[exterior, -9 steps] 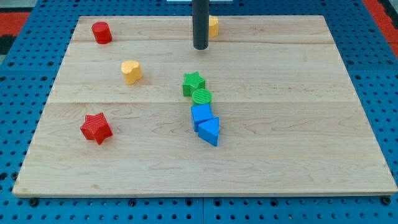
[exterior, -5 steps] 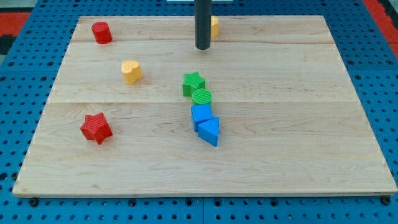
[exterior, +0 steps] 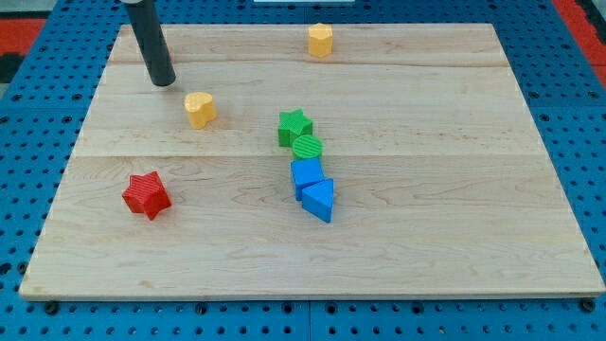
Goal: Nudge the blue triangle slightly up
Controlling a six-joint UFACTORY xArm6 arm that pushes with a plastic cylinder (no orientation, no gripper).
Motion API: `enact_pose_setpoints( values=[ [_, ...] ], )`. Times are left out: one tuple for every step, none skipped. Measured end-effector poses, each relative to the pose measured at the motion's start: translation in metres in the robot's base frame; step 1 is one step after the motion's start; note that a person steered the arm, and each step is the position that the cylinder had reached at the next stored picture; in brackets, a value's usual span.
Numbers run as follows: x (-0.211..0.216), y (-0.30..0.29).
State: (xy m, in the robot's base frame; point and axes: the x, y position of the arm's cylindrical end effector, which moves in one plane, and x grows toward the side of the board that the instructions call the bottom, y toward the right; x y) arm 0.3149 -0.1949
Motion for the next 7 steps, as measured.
enact_pose_setpoints(
  values=[
    [0.060,-0.002],
    [0.117,0.014],
    [0.171,0.120],
    [0.209,0.133],
    [0.235,0.203],
    [0.201,0.227],
    [0.225,0.227]
  ],
)
